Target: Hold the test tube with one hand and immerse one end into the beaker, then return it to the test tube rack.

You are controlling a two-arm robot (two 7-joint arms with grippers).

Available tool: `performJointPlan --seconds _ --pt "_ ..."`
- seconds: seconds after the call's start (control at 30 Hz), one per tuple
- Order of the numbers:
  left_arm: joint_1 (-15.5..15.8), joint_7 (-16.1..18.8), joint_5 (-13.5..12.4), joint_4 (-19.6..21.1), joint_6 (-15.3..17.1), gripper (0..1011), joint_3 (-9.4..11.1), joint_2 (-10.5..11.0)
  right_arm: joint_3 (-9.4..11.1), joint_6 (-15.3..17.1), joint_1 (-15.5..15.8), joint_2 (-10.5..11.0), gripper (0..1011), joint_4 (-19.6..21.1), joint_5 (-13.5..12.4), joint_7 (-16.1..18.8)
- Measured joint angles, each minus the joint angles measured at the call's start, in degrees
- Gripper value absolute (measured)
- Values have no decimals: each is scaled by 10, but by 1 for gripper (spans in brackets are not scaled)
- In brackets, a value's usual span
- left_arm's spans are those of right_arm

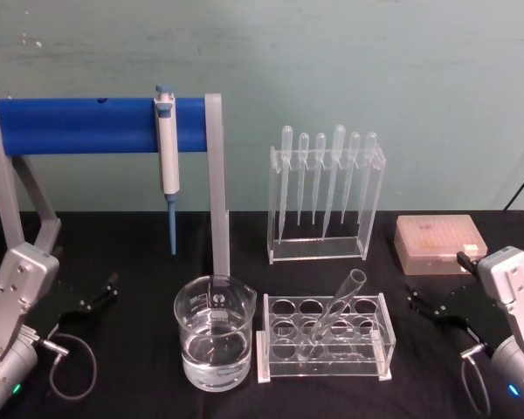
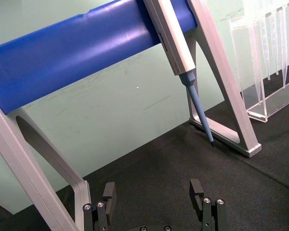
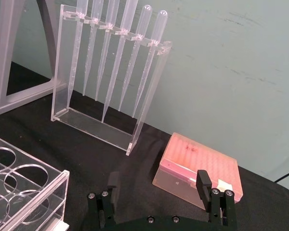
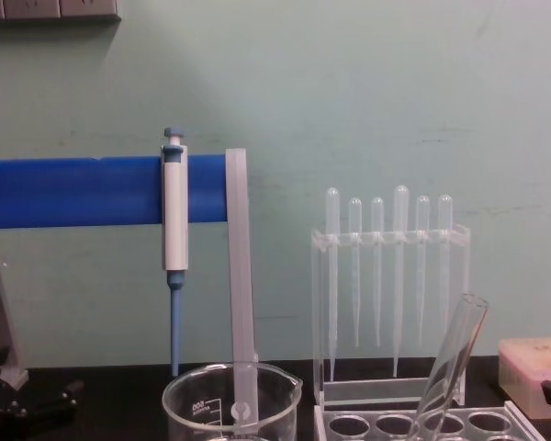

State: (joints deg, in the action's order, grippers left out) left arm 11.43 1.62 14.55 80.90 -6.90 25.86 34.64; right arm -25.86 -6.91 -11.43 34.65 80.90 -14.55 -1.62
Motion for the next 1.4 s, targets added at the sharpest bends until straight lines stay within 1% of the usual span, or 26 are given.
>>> performJointPlan --seconds 1.4 --pt "0 0 0 0 0 1000 0 0 0 0 0 0 1004 0 0 0"
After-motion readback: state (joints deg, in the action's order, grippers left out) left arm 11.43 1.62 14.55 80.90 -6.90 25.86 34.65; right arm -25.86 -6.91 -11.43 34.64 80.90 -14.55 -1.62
